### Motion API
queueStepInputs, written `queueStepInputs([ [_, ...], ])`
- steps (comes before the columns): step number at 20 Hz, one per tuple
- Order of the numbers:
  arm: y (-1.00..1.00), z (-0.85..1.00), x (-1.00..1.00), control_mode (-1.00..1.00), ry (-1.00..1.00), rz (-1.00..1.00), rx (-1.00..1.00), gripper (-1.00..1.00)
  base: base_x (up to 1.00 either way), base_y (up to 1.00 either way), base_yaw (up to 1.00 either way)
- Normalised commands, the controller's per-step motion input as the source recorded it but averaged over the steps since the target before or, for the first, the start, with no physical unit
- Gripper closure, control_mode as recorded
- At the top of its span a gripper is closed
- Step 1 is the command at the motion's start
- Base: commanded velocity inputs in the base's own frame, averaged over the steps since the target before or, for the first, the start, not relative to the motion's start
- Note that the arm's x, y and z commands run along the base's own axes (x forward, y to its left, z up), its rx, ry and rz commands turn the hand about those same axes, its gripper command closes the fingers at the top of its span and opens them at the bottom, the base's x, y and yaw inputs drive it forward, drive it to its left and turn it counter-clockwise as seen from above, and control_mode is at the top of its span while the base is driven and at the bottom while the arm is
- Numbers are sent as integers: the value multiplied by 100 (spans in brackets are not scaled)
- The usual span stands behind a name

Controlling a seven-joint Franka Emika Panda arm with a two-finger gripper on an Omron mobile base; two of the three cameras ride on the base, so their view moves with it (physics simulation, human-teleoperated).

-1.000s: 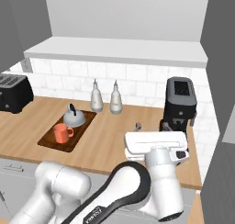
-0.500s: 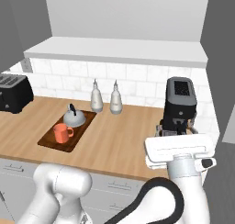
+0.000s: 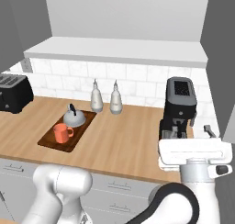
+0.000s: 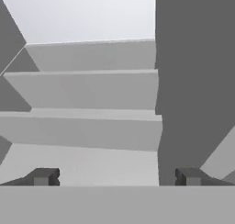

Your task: Pick the kettle from the counter and place it on the tray. Then pick the mug from the cabinet and place it on the tray. Then close the cabinet doors.

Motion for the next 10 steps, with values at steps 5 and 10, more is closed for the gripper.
queueStepInputs([
  [5,-28,4,3,-100,-2,0,-1,-100,0,0,0],
  [10,-30,4,-1,-100,3,-3,-6,-100,0,0,0],
])
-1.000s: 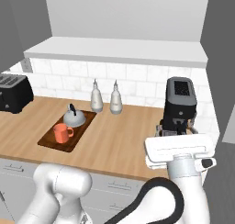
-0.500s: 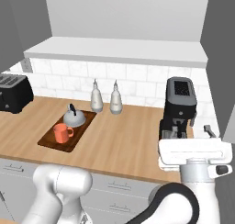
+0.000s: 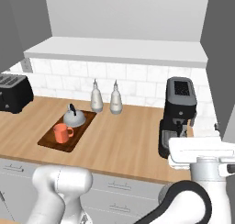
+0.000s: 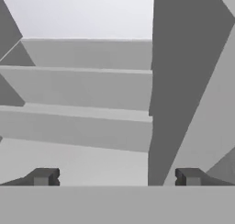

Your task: Pick the kettle from the counter and place it on the tray. Then pick the mug from the cabinet and place it on the tray. Then close the cabinet doors.

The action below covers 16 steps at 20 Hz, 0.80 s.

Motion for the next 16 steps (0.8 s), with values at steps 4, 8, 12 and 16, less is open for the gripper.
queueStepInputs([
  [4,-39,1,0,-100,0,0,-5,-100,0,0,0],
  [8,-43,11,-6,-100,0,-1,-3,-100,0,0,0],
  [12,-30,25,-13,-100,0,-4,-4,-100,0,0,0],
  [16,-4,35,-11,-100,-4,0,-12,-100,0,0,0],
])
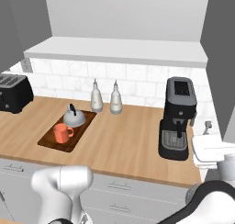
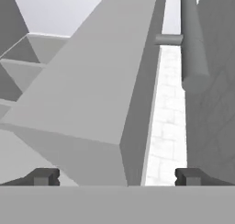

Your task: Pick the kettle from the counter and place it on the tray. Then pick the mug from the cabinet and place it on the tray. Then close the cabinet doors.

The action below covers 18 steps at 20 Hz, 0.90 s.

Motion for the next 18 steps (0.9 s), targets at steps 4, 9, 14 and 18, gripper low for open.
queueStepInputs([
  [4,3,37,-2,-100,-9,0,-25,-100,0,0,0],
  [9,12,32,-2,-100,-12,0,-28,-100,0,0,0],
  [14,40,27,0,-100,-7,0,-32,-100,0,0,0],
  [18,50,31,0,-100,-9,0,-34,-100,0,0,0],
])
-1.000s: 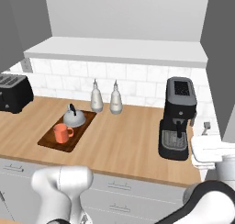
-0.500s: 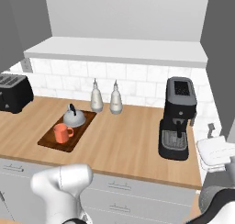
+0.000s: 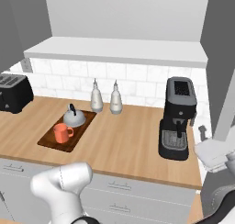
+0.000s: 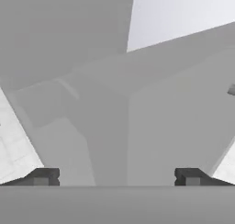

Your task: Pick the kettle from the counter and place it on the tray. Then pick the mug from the cabinet and place it on the tray. Then close the cabinet doors.

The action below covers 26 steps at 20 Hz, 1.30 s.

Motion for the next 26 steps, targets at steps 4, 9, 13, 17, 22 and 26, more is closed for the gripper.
queueStepInputs([
  [4,75,11,3,-100,-1,0,-33,-100,0,0,0],
  [9,86,10,15,-100,0,0,-22,-100,0,0,0],
  [13,75,19,18,-100,0,-3,-18,-100,0,0,0],
  [17,70,16,16,-100,0,-7,-20,-100,0,0,0],
  [22,60,12,16,-100,0,-9,-22,-100,0,0,0],
  [26,48,8,26,-100,0,-9,-19,-100,0,0,0],
])
